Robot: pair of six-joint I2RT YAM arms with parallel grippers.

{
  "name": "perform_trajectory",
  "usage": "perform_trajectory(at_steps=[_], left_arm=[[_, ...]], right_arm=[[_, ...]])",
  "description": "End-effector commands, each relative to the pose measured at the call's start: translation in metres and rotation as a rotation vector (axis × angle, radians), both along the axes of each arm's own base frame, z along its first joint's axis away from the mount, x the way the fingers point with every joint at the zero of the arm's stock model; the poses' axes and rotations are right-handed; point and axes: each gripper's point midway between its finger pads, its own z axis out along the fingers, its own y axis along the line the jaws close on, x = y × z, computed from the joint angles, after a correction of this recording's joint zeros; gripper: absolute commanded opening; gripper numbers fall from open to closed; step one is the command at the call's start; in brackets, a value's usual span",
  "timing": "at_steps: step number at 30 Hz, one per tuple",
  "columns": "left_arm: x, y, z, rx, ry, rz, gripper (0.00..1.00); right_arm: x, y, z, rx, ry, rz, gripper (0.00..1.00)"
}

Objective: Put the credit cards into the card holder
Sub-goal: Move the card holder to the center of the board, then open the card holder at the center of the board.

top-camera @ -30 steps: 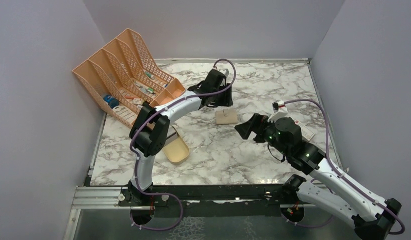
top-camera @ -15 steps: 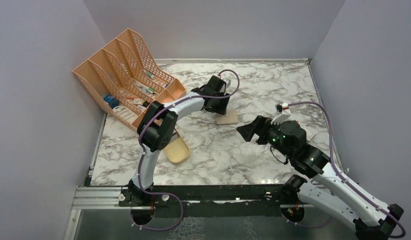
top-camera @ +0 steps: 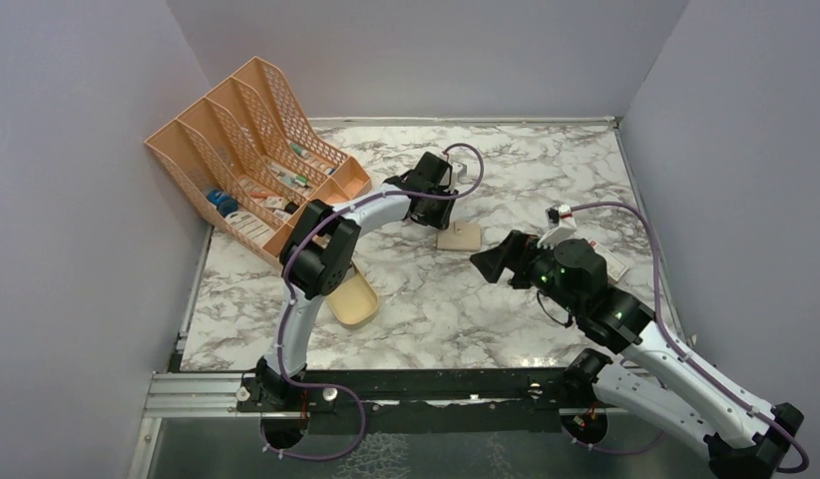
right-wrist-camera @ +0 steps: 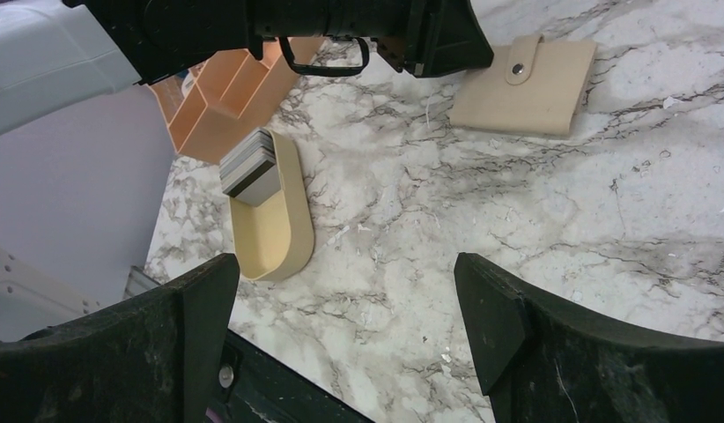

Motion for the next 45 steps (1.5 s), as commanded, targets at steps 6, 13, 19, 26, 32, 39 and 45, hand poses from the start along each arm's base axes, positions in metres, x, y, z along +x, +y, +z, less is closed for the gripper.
perform_trajectory(at_steps=[6, 13, 19, 26, 32, 39, 45], left_arm=[[-0.05, 0.014, 0.01, -0.079, 0.161, 0.105, 0.0], [-0.089, 0.012, 0.034, -0.286, 0.271, 0.225, 0.0], [-0.112, 0.015, 0.045, -0.46, 0.336, 0.318, 0.0], [-0.134, 0.017, 0.046, -0.626, 0.448, 0.416, 0.0], [-0.13, 0.019, 0.058, -0.661, 0.428, 0.451, 0.0], [-0.131, 0.019, 0.058, -0.667, 0.441, 0.467, 0.0], [-0.137, 0.018, 0.05, -0.649, 0.449, 0.475, 0.0]], right_arm=[[-0.001, 0.007, -0.028, 0.009, 0.108, -0.019, 0.92], [0.006, 0.012, -0.046, 0.002, 0.182, -0.057, 0.9], [0.016, 0.013, -0.072, 0.015, 0.216, -0.12, 0.81], [0.009, 0.029, -0.099, 0.16, 0.336, -0.132, 0.59], [-0.001, 0.018, -0.133, 0.268, 0.473, -0.263, 0.57], [-0.006, 0.005, -0.159, 0.363, 0.531, -0.37, 0.52], [0.002, 0.006, -0.158, 0.435, 0.512, -0.398, 0.5]])
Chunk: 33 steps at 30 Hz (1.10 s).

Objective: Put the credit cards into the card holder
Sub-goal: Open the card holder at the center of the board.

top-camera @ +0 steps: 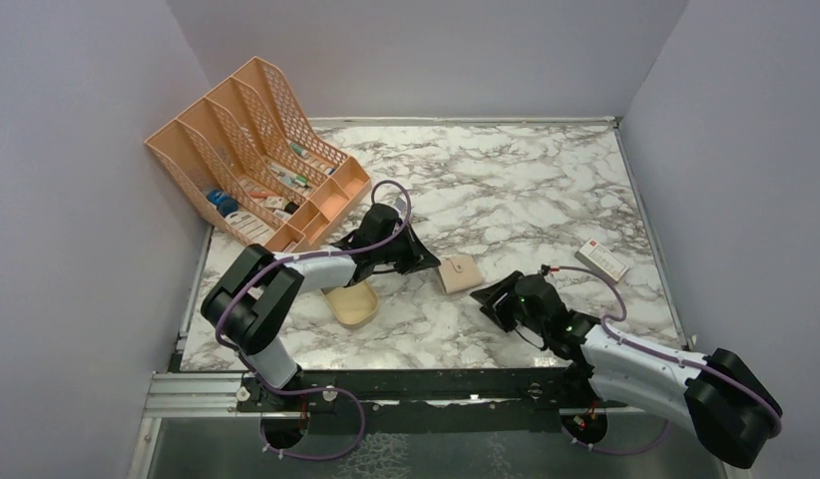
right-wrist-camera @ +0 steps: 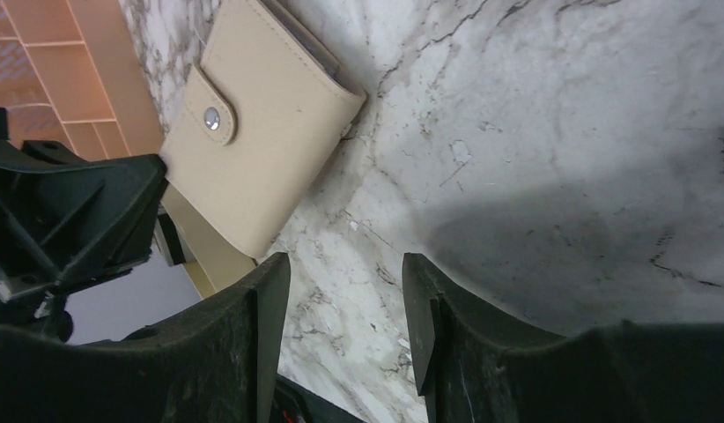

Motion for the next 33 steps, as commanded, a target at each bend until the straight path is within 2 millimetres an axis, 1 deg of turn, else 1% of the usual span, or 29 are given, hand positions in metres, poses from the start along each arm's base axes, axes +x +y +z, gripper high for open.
perform_trajectory(at_steps=[1, 3, 6, 8, 13, 14, 16, 18, 20, 21, 23, 26, 29, 33], left_arm=[[-0.006, -0.005, 0.003, -0.017, -0.009, -0.002, 0.0], [-0.01, -0.007, -0.002, -0.004, -0.003, -0.005, 0.0], [-0.016, -0.01, -0.009, 0.007, 0.016, -0.011, 0.0], [-0.019, -0.011, -0.013, 0.015, 0.023, -0.016, 0.0], [-0.026, -0.014, -0.019, 0.031, 0.02, -0.036, 0.0], [-0.028, -0.014, -0.021, 0.034, 0.021, -0.039, 0.0], [-0.03, -0.013, -0.024, 0.042, 0.025, -0.04, 0.0], [-0.03, -0.011, -0.026, 0.051, 0.015, -0.048, 0.0], [-0.029, -0.008, -0.025, 0.08, -0.014, -0.057, 0.0], [-0.025, -0.003, -0.025, 0.119, -0.042, -0.055, 0.06], [-0.017, 0.006, -0.019, 0.213, -0.11, -0.064, 0.21], [-0.005, 0.016, 0.001, 0.323, -0.22, -0.086, 0.35], [0.0, 0.014, 0.024, 0.369, -0.315, -0.149, 0.45], [-0.012, -0.001, 0.047, 0.355, -0.402, -0.255, 0.52]], right_arm=[[0.022, 0.006, 0.019, 0.087, -0.064, -0.093, 0.49], [0.027, 0.007, 0.018, 0.082, -0.065, -0.108, 0.49], [0.031, 0.011, 0.012, 0.06, -0.039, -0.11, 0.47], [0.031, 0.013, 0.004, 0.047, 0.002, -0.117, 0.46], [0.031, 0.008, -0.012, 0.043, 0.043, -0.166, 0.42], [0.032, 0.007, -0.012, 0.044, 0.03, -0.169, 0.38], [0.033, 0.006, -0.009, 0.048, -0.009, -0.161, 0.27], [0.035, 0.004, -0.002, 0.03, -0.067, -0.136, 0.13], [0.036, 0.001, 0.007, 0.004, -0.122, -0.112, 0.04], [0.037, -0.001, 0.013, -0.011, -0.152, -0.098, 0.02], [0.036, -0.003, 0.023, -0.049, -0.205, -0.063, 0.01], [0.034, -0.004, 0.036, -0.093, -0.278, 0.004, 0.01], [0.029, 0.003, 0.045, -0.137, -0.327, 0.107, 0.01], [0.022, 0.015, 0.049, -0.191, -0.322, 0.244, 0.01]])
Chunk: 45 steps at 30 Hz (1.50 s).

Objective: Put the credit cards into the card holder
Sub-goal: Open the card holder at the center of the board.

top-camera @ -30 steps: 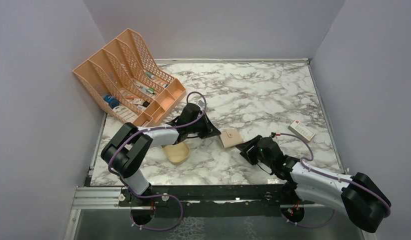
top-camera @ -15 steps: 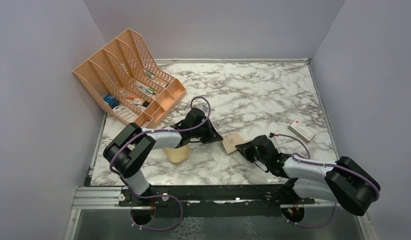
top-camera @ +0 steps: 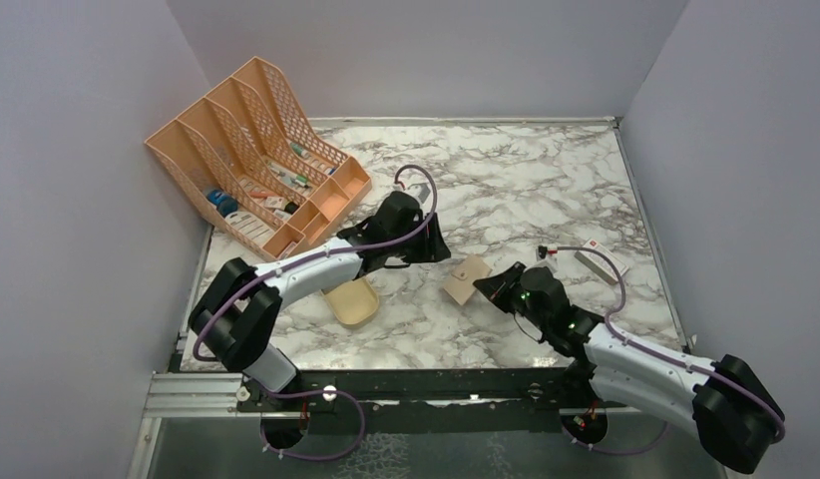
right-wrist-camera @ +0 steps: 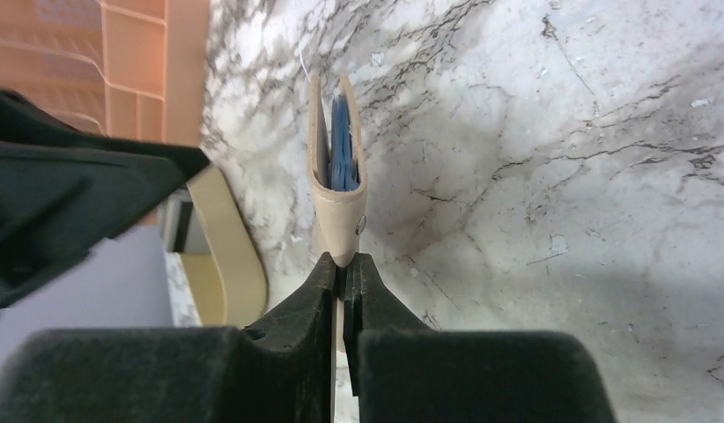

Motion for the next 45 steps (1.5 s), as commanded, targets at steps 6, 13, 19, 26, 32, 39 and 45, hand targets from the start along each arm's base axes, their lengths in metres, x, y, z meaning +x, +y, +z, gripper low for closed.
perform_trajectory(at_steps=[6, 13, 19, 26, 32, 39, 45], left_arm=[[-0.035, -0.016, 0.018, 0.065, -0.115, -0.248, 0.56], [-0.045, -0.021, -0.012, 0.106, -0.066, -0.312, 0.61], [-0.045, -0.013, -0.045, 0.198, -0.026, -0.318, 0.59], [-0.053, -0.012, -0.073, 0.251, 0.028, -0.355, 0.53], [-0.05, -0.006, -0.083, 0.33, 0.024, -0.34, 0.44], [-0.04, 0.006, -0.084, 0.413, -0.002, -0.299, 0.18], [-0.035, 0.011, -0.073, 0.436, -0.038, -0.282, 0.0]], right_arm=[[-0.011, 0.03, 0.018, -0.106, -0.047, 0.265, 0.01], [-0.013, 0.042, 0.019, -0.076, -0.024, 0.313, 0.01], [-0.014, 0.042, 0.019, -0.08, -0.033, 0.315, 0.01], [-0.016, 0.038, 0.014, -0.083, -0.019, 0.304, 0.01], [-0.019, 0.037, 0.012, -0.081, -0.013, 0.309, 0.01], [-0.024, 0.032, 0.009, -0.08, -0.014, 0.307, 0.01], [-0.03, 0.024, -0.001, -0.1, 0.01, 0.301, 0.01]])
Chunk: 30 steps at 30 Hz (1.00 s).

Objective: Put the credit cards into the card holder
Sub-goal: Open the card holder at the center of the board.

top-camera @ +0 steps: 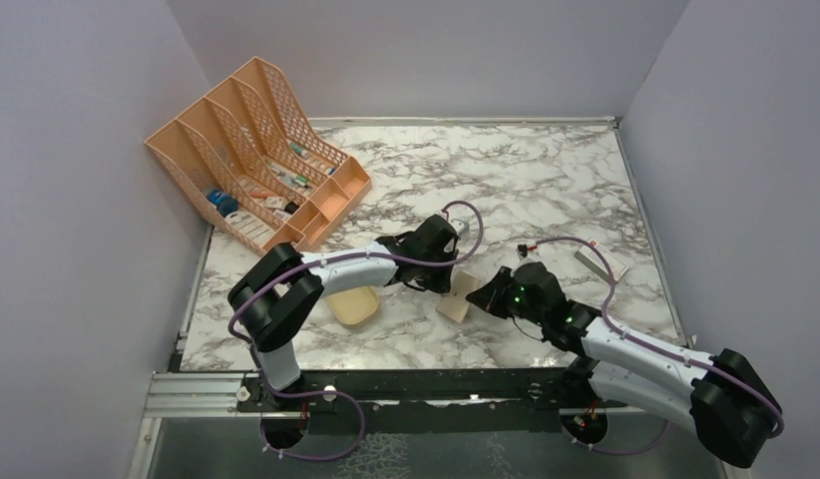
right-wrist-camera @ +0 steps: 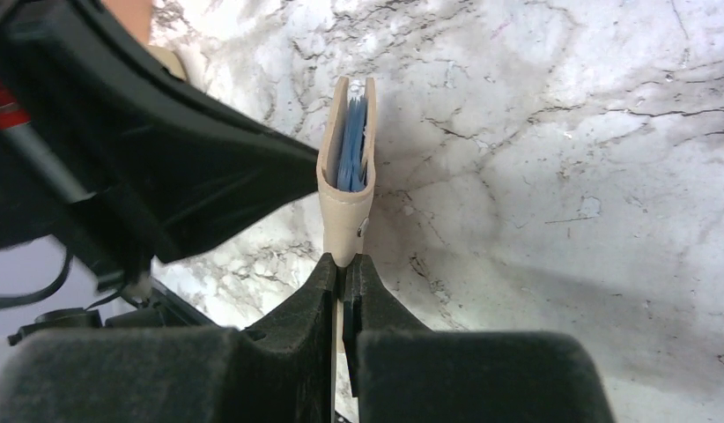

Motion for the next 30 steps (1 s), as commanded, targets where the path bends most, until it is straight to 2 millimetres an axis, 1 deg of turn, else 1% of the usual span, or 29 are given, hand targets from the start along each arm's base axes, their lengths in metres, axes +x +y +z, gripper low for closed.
perform_trajectory(at_steps=[1, 5, 7, 9, 12, 15, 16, 17, 19, 20, 22, 25, 30], left_arm=[[0.016, 0.044, -0.017, 0.185, -0.054, 0.079, 0.0], [0.018, 0.045, -0.008, 0.179, -0.07, 0.085, 0.0], [0.018, 0.046, -0.007, 0.182, -0.066, 0.089, 0.0], [0.015, 0.038, 0.009, 0.122, -0.064, 0.08, 0.0], [0.007, 0.023, 0.028, 0.021, -0.05, 0.04, 0.0], [0.011, 0.022, 0.038, -0.001, -0.07, 0.059, 0.01], [0.012, 0.023, 0.039, 0.001, -0.077, 0.069, 0.04], [0.013, 0.024, 0.039, 0.003, -0.083, 0.075, 0.1], [0.013, 0.024, 0.04, 0.0, -0.087, 0.066, 0.26], [0.01, 0.024, 0.039, -0.001, -0.084, 0.053, 0.33], [0.006, 0.022, 0.037, -0.013, -0.079, 0.02, 0.41], [0.003, 0.02, 0.03, -0.02, -0.077, -0.018, 0.49], [-0.001, 0.018, 0.012, 0.004, -0.05, -0.063, 0.52]], right_arm=[[-0.001, 0.003, 0.011, 0.039, -0.035, 0.013, 0.01], [-0.002, -0.005, 0.002, -0.006, -0.025, -0.002, 0.01], [-0.003, -0.008, -0.002, -0.026, -0.016, -0.007, 0.01], [-0.005, -0.008, -0.002, -0.027, -0.014, 0.001, 0.01], [-0.006, -0.005, 0.001, -0.011, -0.018, 0.013, 0.01], [-0.004, -0.004, 0.004, -0.005, -0.03, 0.014, 0.01], [-0.004, -0.004, 0.003, -0.01, -0.035, 0.014, 0.01], [-0.003, -0.005, 0.003, -0.02, -0.038, 0.011, 0.01], [-0.001, -0.007, 0.002, -0.043, -0.038, 0.008, 0.01], [-0.001, -0.007, 0.002, -0.052, -0.038, 0.012, 0.01], [-0.001, -0.007, 0.001, -0.057, -0.037, 0.018, 0.01], [-0.002, -0.006, 0.001, -0.047, -0.038, 0.023, 0.01], [-0.001, -0.005, 0.0, -0.05, -0.037, 0.025, 0.01]])
